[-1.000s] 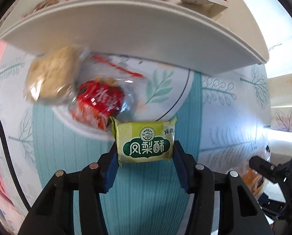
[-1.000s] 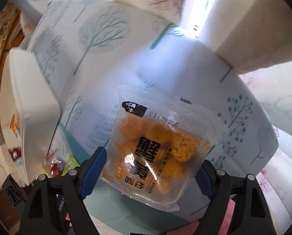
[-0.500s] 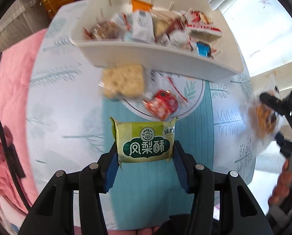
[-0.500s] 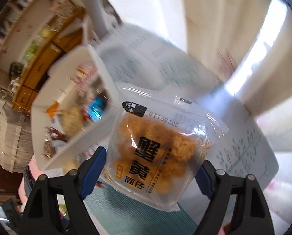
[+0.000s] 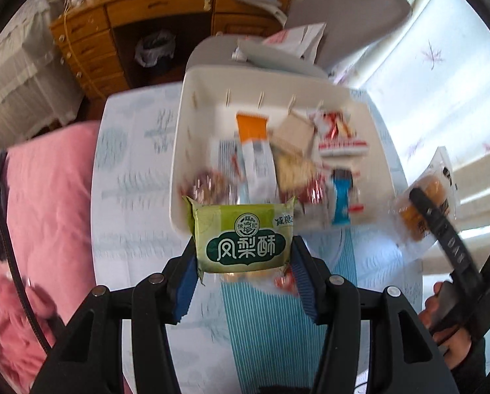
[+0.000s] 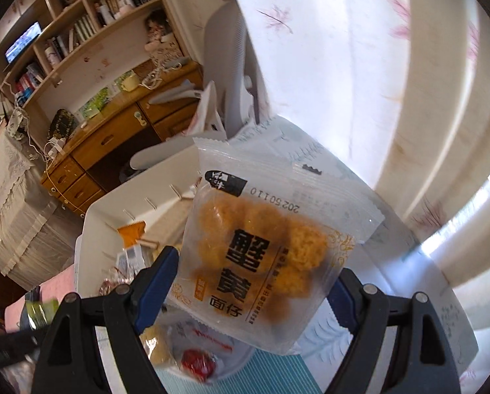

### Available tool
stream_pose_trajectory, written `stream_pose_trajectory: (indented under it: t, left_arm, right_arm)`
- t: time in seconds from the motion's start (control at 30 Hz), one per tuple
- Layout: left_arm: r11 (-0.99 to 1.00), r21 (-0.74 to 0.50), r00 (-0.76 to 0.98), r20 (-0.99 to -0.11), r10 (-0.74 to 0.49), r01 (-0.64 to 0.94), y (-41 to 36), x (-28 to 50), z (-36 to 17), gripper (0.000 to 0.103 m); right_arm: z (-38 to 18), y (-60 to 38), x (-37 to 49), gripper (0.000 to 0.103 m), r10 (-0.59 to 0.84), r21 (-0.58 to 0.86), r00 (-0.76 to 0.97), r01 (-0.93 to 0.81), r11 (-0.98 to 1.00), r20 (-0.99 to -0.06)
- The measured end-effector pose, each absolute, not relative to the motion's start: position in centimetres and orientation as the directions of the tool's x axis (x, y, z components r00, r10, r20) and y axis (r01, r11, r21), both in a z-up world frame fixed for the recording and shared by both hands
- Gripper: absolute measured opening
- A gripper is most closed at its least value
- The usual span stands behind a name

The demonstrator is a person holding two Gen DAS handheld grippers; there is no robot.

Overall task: Organize snacks
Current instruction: 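Drop the pineapple cake and crab-roe pack into the tray, opening both tools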

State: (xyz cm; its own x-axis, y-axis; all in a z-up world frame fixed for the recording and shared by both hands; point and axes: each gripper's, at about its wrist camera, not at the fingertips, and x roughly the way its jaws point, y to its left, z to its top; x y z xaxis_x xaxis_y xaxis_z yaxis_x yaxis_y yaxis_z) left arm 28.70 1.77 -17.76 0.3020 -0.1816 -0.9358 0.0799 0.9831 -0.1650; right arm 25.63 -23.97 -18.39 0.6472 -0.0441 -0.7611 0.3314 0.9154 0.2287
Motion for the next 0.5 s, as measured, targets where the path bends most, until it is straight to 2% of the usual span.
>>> stream_pose_trajectory:
  t: [0.2,0.33,0.4,0.5]
  left_arm:
    - [0.977,-0.167,0.336,-0.920,-0.203,0.134,1.2,32.5,-18.6,0.054]
    - [0.972,-0.180,0.327,-0.919,-0.220,0.148,0.5,33.2,-19.1,0.080]
    - [0.972,-0.180,0.328,-0.919,-0.220,0.149,0.4,33.0,-19.0,0.081]
    - [0.974,-0.186,0.327,-0.919,-0.219,0.130,0.4,32.6,-18.8,0.081]
  right_arm:
    - [-18.1,-23.0,27.4,0.087,-0.044,0.210,0.682,0.286,0.935,-0.730]
    - [-18.6,-23.4,28.1,0.087,0.017,0.260,0.663,0.270,0.927,-0.748]
    - [-18.5,-23.8,28.1,0.091,0.065,0.309,0.665,0.256,0.916,-0.744]
    - [-18.3,-24.0,27.9,0.095,0.065,0.302,0.655,0.254,0.919,-0.752]
